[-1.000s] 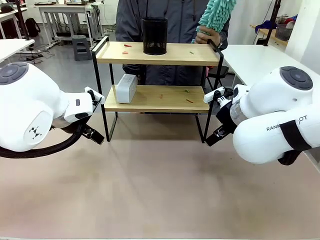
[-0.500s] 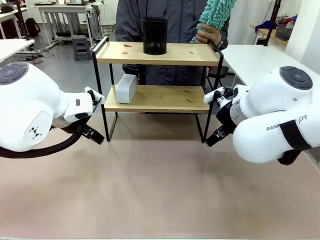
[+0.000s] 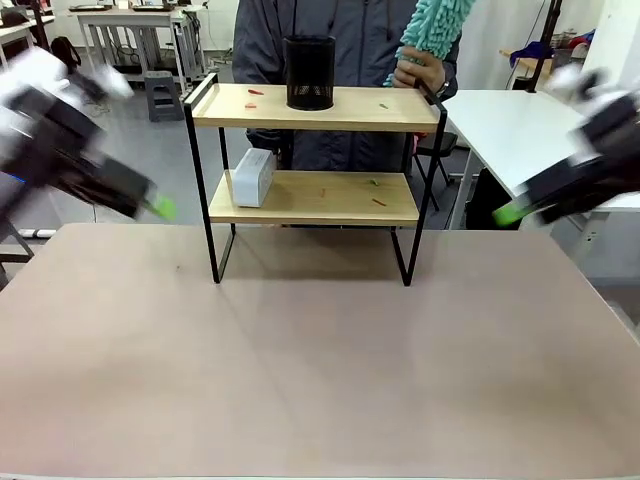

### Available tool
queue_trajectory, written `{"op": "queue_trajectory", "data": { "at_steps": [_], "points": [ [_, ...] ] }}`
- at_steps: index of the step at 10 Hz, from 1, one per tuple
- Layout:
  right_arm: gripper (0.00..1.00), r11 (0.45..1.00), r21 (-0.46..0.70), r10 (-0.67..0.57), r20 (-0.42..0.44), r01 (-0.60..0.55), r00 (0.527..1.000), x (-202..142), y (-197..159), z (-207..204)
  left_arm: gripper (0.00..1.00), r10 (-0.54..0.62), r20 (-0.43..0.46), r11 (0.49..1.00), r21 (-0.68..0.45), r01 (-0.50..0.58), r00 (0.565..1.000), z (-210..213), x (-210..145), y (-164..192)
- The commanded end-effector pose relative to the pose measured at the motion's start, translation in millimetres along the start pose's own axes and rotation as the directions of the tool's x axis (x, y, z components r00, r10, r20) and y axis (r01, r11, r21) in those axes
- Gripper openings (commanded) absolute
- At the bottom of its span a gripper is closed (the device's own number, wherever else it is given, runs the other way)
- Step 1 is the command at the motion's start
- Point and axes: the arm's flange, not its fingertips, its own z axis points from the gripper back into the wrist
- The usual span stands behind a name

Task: Clean the shelf.
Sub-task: Pick up the Duster from the human.

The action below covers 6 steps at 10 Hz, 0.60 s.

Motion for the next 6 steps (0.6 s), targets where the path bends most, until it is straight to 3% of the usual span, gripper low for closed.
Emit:
{"op": "queue_trajectory", "data": {
  "at_steps": [1,2,3,4,5,6],
  "points": [
    [1.00,0.918,0.228,-0.366,0.166,0.326,0.915,-36.2,-114.5,94.1,1.00,0.201,0.153,0.978,-0.095,-0.188,0.968,73.4,-65.1,76.9],
    [1.00,0.818,0.391,-0.526,0.211,0.423,0.824,-63.1,-164.1,97.2,1.00,0.316,0.210,0.943,-0.180,-0.280,0.925,87.7,-90.1,121.0],
    [1.00,0.719,0.484,-0.657,0.240,0.499,0.714,-92.2,-209.3,91.6,1.00,0.414,0.257,0.897,-0.281,-0.342,0.873,95.8,-122.5,165.2],
    [1.00,0.639,0.498,-0.752,0.242,0.587,0.613,-117.0,-242.0,77.1,1.00,0.506,0.304,0.849,-0.341,-0.403,0.807,96.8,-150.4,194.8],
    [1.00,0.627,0.396,-0.777,0.263,0.671,0.572,-135.3,-248.4,56.9,1.00,0.598,0.334,0.796,-0.353,-0.491,0.729,89.8,-170.6,218.3],
    [1.00,0.798,0.327,-0.580,0.188,0.506,0.793,-136.6,-216.8,110.1,1.00,0.629,0.358,0.774,-0.366,-0.517,0.690,74.4,-176.2,226.7]
  ]
}}
